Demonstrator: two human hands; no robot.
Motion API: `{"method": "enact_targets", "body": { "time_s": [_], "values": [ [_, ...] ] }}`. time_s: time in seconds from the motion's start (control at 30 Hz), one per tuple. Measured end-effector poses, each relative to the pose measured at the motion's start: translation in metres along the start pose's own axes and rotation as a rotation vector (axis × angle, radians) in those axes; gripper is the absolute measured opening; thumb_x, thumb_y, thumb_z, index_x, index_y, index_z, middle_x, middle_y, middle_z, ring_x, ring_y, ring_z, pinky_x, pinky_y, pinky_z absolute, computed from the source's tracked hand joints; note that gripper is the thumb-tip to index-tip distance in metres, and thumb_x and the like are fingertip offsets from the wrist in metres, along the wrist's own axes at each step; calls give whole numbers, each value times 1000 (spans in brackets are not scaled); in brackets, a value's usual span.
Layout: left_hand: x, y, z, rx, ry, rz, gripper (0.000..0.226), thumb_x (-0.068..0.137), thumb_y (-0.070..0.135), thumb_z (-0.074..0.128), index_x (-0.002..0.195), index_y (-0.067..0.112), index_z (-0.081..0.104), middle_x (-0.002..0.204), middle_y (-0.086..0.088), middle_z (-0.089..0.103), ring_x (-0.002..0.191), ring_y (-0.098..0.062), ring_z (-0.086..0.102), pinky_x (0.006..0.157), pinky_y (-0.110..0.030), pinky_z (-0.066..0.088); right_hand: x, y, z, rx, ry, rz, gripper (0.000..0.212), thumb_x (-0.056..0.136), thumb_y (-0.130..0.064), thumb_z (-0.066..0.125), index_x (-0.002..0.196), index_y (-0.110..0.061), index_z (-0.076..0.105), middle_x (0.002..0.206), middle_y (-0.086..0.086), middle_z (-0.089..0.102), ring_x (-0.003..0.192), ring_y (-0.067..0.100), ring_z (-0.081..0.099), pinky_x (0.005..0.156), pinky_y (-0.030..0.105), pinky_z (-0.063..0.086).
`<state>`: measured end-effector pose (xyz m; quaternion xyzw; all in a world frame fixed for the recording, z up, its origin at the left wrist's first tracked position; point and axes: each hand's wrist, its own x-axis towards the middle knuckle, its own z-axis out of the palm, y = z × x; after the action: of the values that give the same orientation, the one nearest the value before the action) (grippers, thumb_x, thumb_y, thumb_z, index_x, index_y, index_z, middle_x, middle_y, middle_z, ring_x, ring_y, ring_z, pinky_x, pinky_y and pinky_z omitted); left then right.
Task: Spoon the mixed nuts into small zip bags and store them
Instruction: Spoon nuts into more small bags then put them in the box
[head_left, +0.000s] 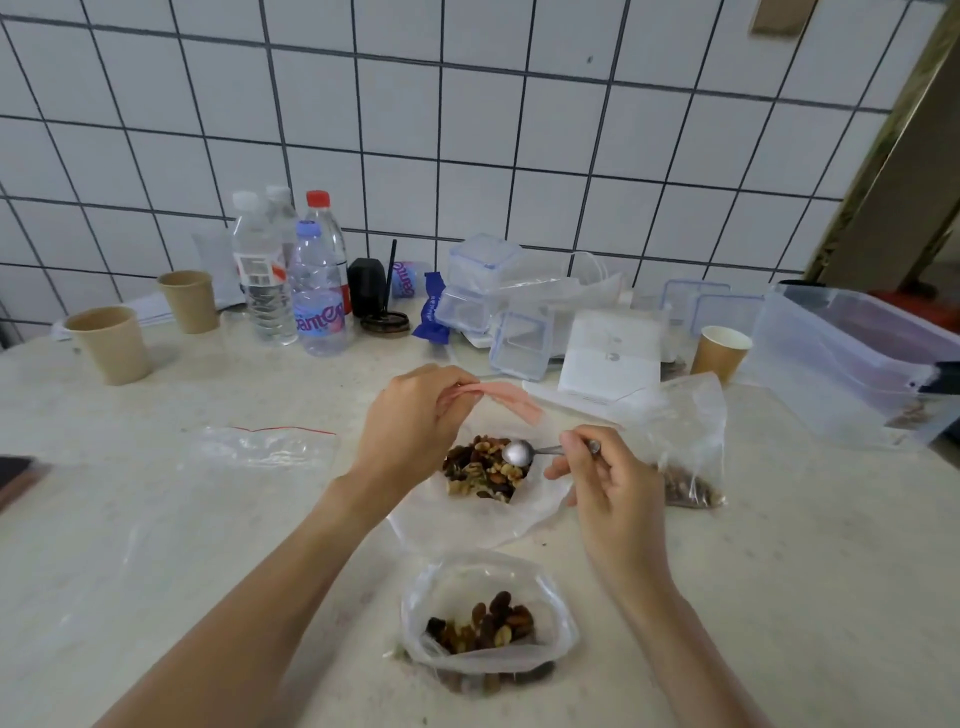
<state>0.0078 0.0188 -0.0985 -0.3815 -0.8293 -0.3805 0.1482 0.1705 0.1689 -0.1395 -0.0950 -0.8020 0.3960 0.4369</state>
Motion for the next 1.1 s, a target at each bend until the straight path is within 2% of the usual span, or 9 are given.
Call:
{"method": "enact_targets", "body": {
  "time_s": [0.07,0.2,0.37,0.5,0.67,0.77,0.87,0.97,1.1],
  "values": [
    [1,3,2,-35,26,20,18,101,35,63,111,24,74,91,8,67,77,-8,61,71,-36,56,0,-3,1,-42,15,-34,14,105,-26,56,103,-20,68,77,-9,71,71,11,70,63,22,51],
    [0,5,7,-55,78,102,18,100,33,64,110,24,76,87,11,65,74,-6,59,65,-28,50,5,-9,-6,-149,41,-92,21,106,-31,51,104,-15,64,74,-8,70,70,8,69,63,30,54],
    [3,3,10,-80,113,112,16,100,33,64,111,28,75,94,13,70,81,-4,62,71,-25,53,5,-17,-17,-209,19,-191,32,106,-40,47,98,-11,59,68,-14,67,64,9,67,59,29,52],
    [4,5,12,-127,115,112,18,99,38,62,109,30,75,94,19,68,84,4,61,71,-12,45,5,-11,-14,-179,-21,-88,24,104,-33,52,99,-11,62,72,-8,69,67,8,70,65,35,56],
    [3,8,15,-156,101,141,24,97,40,60,111,28,75,96,19,67,87,6,62,74,-9,44,5,-4,-10,-157,-55,-72,25,104,-33,53,102,-11,63,77,-7,72,71,7,71,66,35,58],
    [4,8,18,-167,113,157,19,98,33,64,111,26,76,94,18,67,84,4,61,72,-10,44,5,2,-3,-97,-56,95,22,106,-31,53,101,-13,64,78,-6,75,63,10,68,63,27,56],
    [4,9,22,-185,94,153,16,97,29,68,111,28,76,92,20,65,82,1,61,69,-12,46,10,9,-2,37,-12,350,21,108,-27,50,98,-14,64,79,-6,78,54,21,66,52,18,47],
    [3,10,26,-187,86,159,16,96,26,70,111,27,77,94,16,67,82,-3,63,72,-23,54,11,14,-2,148,-26,524,24,109,-26,48,100,-9,63,82,-3,80,52,26,66,40,23,38],
    [5,7,29,-222,89,141,16,96,24,70,110,27,77,96,16,70,86,-3,65,74,-22,54,9,13,-1,249,-80,584,23,109,-25,49,100,-10,64,87,-2,81,46,23,63,34,24,35]
  ]
}}
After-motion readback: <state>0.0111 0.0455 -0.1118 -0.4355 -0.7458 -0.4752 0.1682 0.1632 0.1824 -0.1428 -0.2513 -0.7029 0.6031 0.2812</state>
